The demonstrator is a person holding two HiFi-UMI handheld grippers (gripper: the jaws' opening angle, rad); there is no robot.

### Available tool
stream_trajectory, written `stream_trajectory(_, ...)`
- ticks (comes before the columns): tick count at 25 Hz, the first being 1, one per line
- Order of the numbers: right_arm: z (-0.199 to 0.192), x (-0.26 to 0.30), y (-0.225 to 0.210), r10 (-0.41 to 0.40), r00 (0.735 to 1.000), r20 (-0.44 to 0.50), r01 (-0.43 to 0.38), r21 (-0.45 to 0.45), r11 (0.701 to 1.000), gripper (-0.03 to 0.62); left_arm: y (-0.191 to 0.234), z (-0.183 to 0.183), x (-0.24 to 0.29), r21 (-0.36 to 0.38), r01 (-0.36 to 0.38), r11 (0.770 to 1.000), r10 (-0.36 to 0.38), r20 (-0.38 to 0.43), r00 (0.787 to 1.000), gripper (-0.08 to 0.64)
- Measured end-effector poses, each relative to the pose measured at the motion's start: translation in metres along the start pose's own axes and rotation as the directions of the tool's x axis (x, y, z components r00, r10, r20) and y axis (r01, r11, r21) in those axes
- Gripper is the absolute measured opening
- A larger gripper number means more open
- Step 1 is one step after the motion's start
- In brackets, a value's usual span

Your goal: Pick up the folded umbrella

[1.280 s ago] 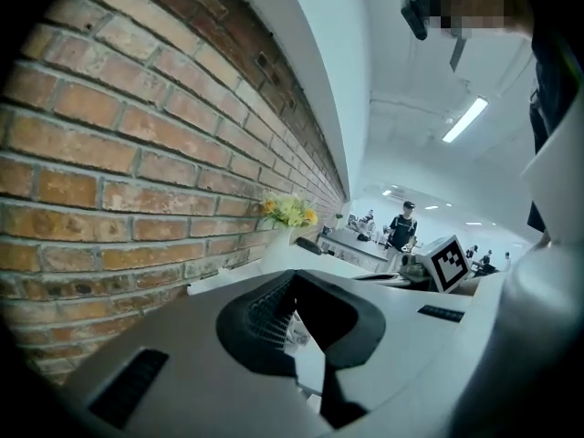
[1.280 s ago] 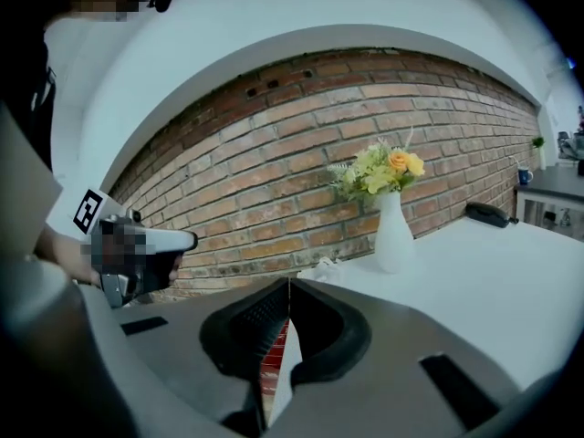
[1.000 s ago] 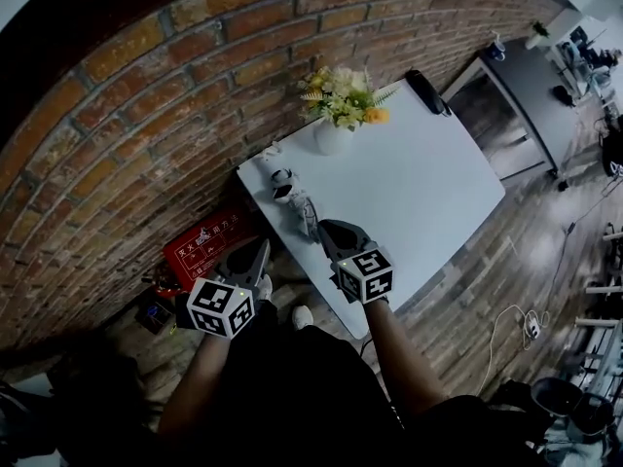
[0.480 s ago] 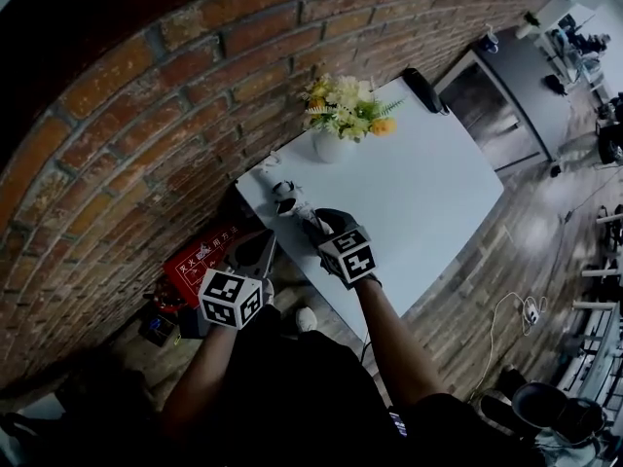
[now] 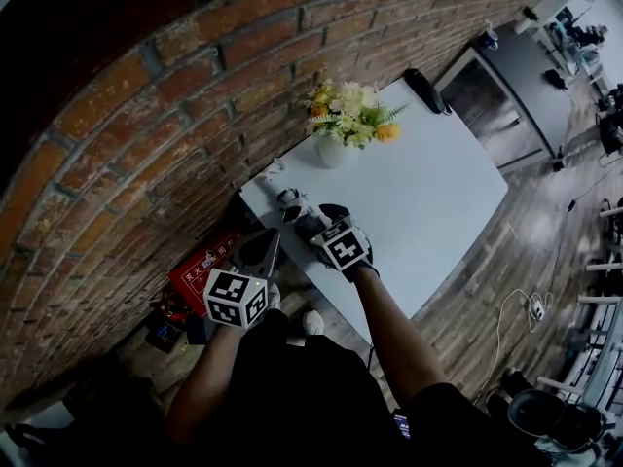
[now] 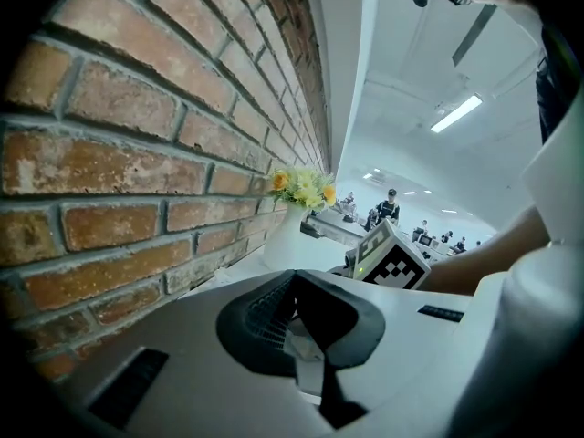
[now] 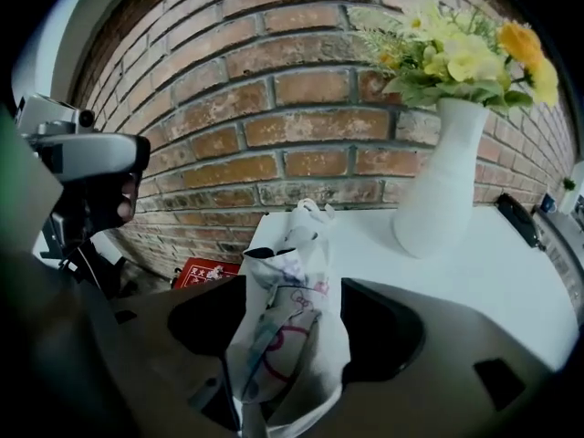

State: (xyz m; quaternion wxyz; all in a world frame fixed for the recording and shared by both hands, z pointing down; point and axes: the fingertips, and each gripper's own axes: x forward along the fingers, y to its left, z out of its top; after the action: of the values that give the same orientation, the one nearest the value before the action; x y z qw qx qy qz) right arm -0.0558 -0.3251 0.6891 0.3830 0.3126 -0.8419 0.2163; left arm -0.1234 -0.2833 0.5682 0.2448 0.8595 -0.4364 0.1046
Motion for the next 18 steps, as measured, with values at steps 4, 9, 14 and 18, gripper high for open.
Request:
stream_trajectory(4,-0.012,0.012,-0.002,0.015,0.998,-0.063,-0.014,0.011,1.000,0.321,0.003,-0.002,-0.004,-0.002,-0.009,1.000,0.009,-0.004,1.000,0.011)
stream_trajectory(9,-0.020,0.026,-0.003,0.018,0.993,-0.114,-0.015,0.026,1.000,0.325,0.007,-0.002,-0.008,-0.005,-0.021,1.000,0.021,-0.004,1.000,0.011)
stream_trajectory(14,-0.024,0.035,-0.009,-0.003,0.987,-0.158,0.009,0.038,0.999,0.325,0.010,-0.001,-0.012,-0.006,-0.030,1.000,0.030,-0.003,1.000,0.011)
stream_trajectory(18,-0.036,0.040,-0.009,0.010,0.976,-0.219,-0.001,0.040,0.999,0.325,0.011,-0.003,-0.013,-0.007,-0.036,0.999,0.036,-0.006,0.999,0.011)
